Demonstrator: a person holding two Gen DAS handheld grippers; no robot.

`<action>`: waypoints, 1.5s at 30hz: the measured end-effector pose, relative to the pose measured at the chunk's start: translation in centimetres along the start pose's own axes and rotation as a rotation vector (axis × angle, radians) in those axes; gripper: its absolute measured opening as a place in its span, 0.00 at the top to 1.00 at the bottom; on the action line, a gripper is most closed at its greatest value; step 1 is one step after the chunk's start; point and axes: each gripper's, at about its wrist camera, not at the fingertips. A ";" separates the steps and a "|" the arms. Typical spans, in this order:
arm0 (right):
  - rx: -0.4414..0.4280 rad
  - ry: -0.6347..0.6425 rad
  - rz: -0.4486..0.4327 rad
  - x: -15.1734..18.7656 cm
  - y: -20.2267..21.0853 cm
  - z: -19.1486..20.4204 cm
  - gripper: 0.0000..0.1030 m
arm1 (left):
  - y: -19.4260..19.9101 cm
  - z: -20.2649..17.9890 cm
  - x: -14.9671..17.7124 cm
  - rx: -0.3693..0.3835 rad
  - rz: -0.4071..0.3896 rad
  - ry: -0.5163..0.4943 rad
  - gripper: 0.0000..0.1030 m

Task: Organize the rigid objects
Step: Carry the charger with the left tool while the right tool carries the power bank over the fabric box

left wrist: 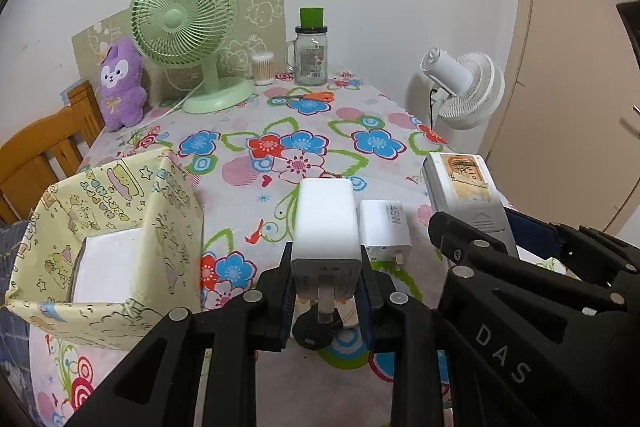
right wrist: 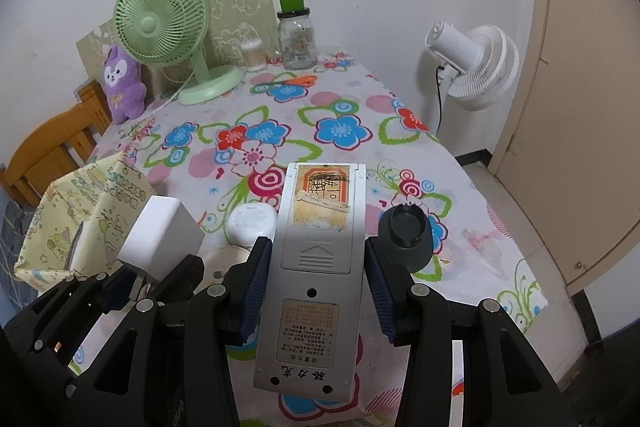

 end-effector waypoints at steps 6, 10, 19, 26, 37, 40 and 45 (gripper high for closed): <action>-0.001 0.009 -0.019 -0.5 1.1 0.9 0.52 | 1.2 1.2 -0.4 -0.005 -0.019 0.012 0.76; -0.004 0.011 -0.026 -1.0 1.6 1.6 0.52 | 1.7 2.4 -1.0 -0.005 -0.025 0.018 0.76; -0.013 0.041 -0.031 -2.1 1.9 4.5 0.52 | 2.2 4.9 -2.0 -0.002 -0.035 0.021 0.76; -0.027 0.060 -0.024 -2.5 1.6 6.9 0.52 | 2.4 7.3 -2.1 -0.019 -0.038 0.020 0.76; -0.060 0.101 0.001 -3.1 0.3 11.3 0.52 | 2.4 10.6 -2.0 -0.045 -0.034 0.024 0.76; -0.077 0.112 0.012 -3.4 -0.5 12.6 0.52 | 2.1 11.6 -2.0 -0.055 -0.024 0.028 0.76; -0.096 0.125 0.034 -3.6 -1.7 14.5 0.52 | 1.5 13.2 -2.0 -0.074 -0.004 0.034 0.76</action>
Point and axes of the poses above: each gripper's, at about its wrist camera, not at the fingertips, and y roughly against the way its jaws point, z to its left, x to its underside, and after that the axes turned 14 degrees about -x, right-handed
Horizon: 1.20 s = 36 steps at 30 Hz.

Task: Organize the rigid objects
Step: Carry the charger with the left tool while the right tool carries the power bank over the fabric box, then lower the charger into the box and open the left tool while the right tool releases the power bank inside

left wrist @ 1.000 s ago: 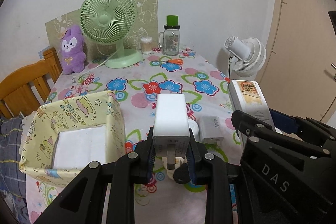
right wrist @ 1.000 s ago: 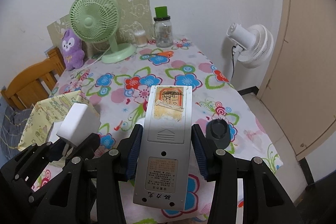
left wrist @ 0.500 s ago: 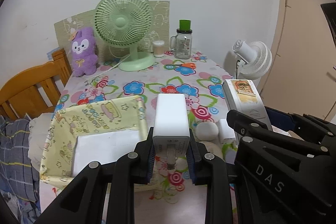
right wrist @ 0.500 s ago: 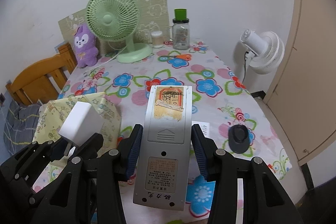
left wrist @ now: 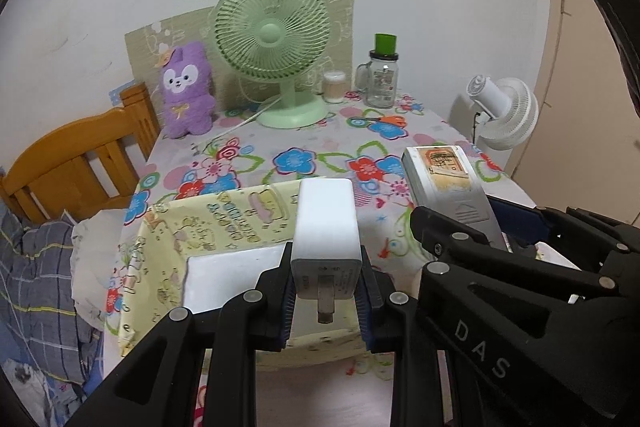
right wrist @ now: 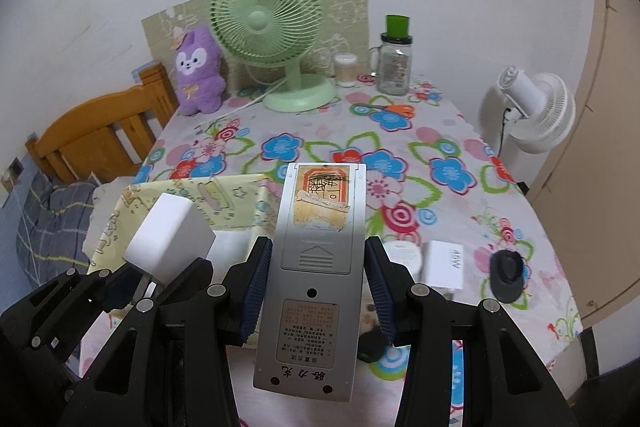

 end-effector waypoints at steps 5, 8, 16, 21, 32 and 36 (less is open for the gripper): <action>-0.012 0.013 0.026 -0.4 -1.4 1.5 0.52 | -0.9 1.5 0.0 -0.010 0.023 0.008 0.76; -0.016 0.023 0.043 -0.7 -2.2 2.4 0.52 | -1.6 2.4 0.0 -0.013 0.046 0.014 0.76; -0.042 0.041 0.084 -1.5 -4.7 4.6 0.52 | -3.1 4.9 -0.2 -0.039 0.084 0.031 0.76; -0.052 0.042 0.109 -1.7 -6.3 5.5 0.52 | -4.5 5.8 0.0 -0.057 0.112 0.039 0.76; -0.043 0.025 0.194 -0.8 -10.1 5.5 0.52 | -8.0 6.3 1.0 -0.065 0.199 0.039 0.76; 0.008 0.039 0.200 -0.6 -10.2 5.3 0.52 | -8.6 5.9 1.5 -0.056 0.211 0.027 0.76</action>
Point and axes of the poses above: each gripper's, at about its wrist camera, not at the fingertips, and y roughly against the way its jaws point, z to its left, x to its underside, and after that the axes turned 14 degrees about -x, right-handed
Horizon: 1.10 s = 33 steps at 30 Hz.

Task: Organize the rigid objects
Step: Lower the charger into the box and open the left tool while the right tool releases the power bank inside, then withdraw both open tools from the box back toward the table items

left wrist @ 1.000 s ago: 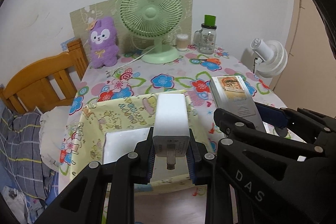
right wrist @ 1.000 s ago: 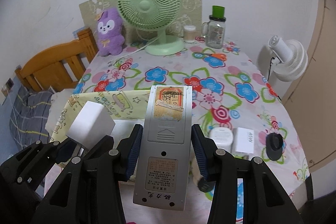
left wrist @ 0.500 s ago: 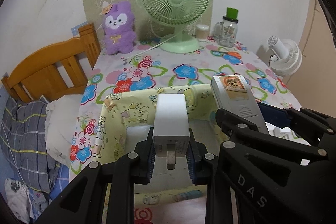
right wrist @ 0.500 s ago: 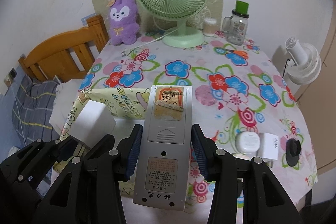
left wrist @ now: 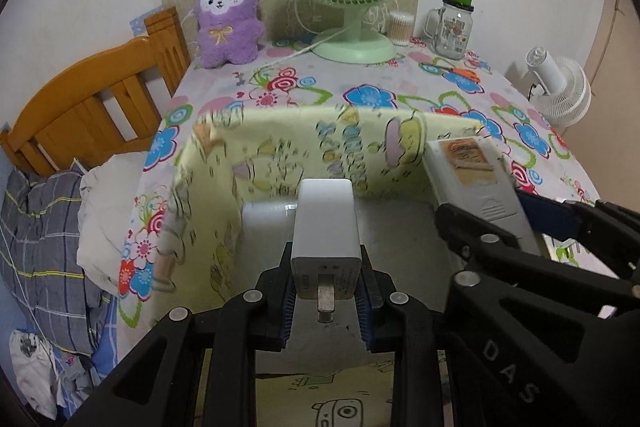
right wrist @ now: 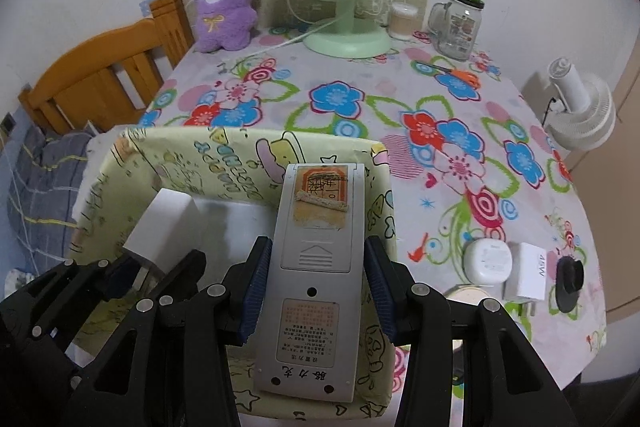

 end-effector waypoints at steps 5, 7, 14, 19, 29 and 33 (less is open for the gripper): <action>0.004 -0.017 0.003 0.2 0.4 -0.5 0.52 | -0.4 -0.3 0.1 0.013 0.012 -0.002 0.75; -0.001 -0.022 0.001 0.2 0.5 -0.6 0.52 | -0.7 -0.3 0.0 0.009 0.024 0.001 0.75; 0.004 -0.019 0.011 0.2 0.7 -0.3 0.51 | -0.7 -0.2 0.1 0.007 0.038 0.013 0.59; -0.020 -0.035 0.004 0.3 1.2 -0.4 0.50 | -0.2 -0.3 0.0 0.025 0.040 0.014 0.47; 0.000 -0.004 -0.054 1.1 3.9 0.0 0.30 | 2.8 -0.3 0.4 -0.012 -0.027 0.017 0.19; -0.001 0.003 -0.056 1.7 4.5 -0.3 0.28 | 4.1 -0.8 0.8 -0.017 -0.040 0.010 0.18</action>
Point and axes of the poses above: each gripper's, at about its wrist camera, not at the fingertips, and y roughly against the way its jaws point, z to its left, x to its underside, and after that the axes turned 14 degrees about -x, right-handed
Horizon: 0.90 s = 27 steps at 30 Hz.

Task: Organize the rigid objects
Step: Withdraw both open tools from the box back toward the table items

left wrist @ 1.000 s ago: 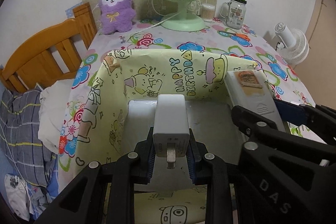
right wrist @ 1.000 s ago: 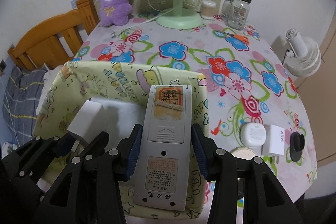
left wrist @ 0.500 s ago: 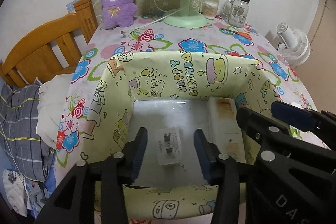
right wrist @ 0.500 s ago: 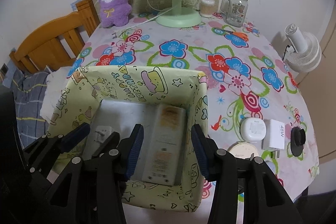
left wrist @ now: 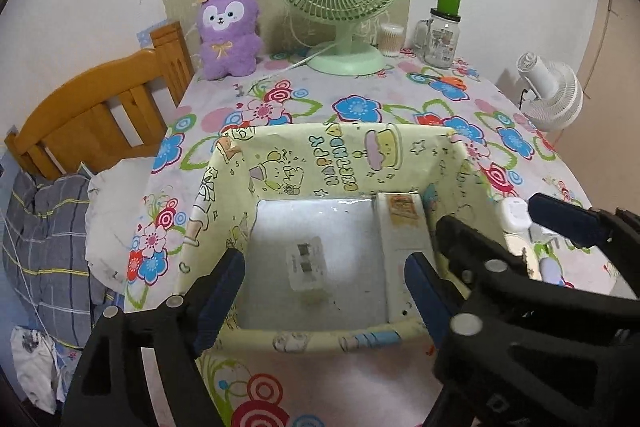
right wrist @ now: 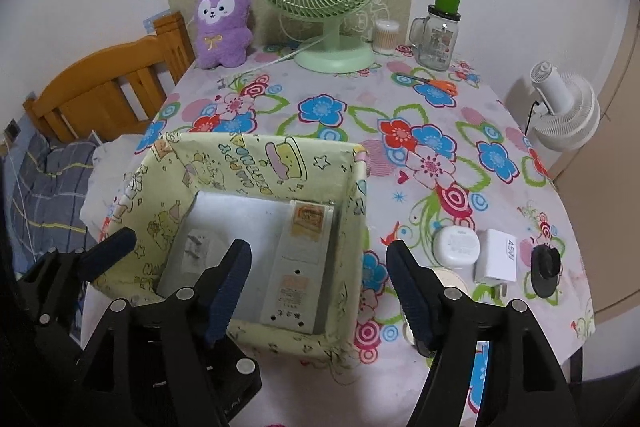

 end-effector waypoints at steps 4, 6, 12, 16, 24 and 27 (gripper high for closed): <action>-0.001 0.001 -0.018 0.5 1.0 -0.4 0.23 | 1.3 -0.6 0.3 -0.004 -0.029 -0.009 0.13; 0.003 0.004 -0.036 0.8 1.6 -0.6 0.18 | 1.9 -0.9 0.5 -0.007 -0.047 -0.009 0.08; 0.011 0.011 -0.067 1.2 3.2 -1.4 0.16 | 3.4 -2.2 0.6 -0.004 -0.073 -0.016 0.06; 0.014 0.007 -0.087 1.6 4.2 -2.1 0.15 | 4.2 -2.9 0.7 -0.003 -0.089 -0.018 0.06; 0.020 0.017 -0.122 2.2 6.0 -3.1 0.12 | 5.7 -4.2 1.1 0.008 -0.112 -0.021 0.03; 0.023 0.022 -0.131 2.4 6.6 -3.4 0.12 | 6.1 -4.6 1.2 0.012 -0.118 -0.020 0.03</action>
Point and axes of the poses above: each gripper's, at about its wrist camera, not at the fingertips, and y roughly against the way its jaws point, z to its left, x to its underside, and after that the axes turned 14 degrees about -x, right-handed
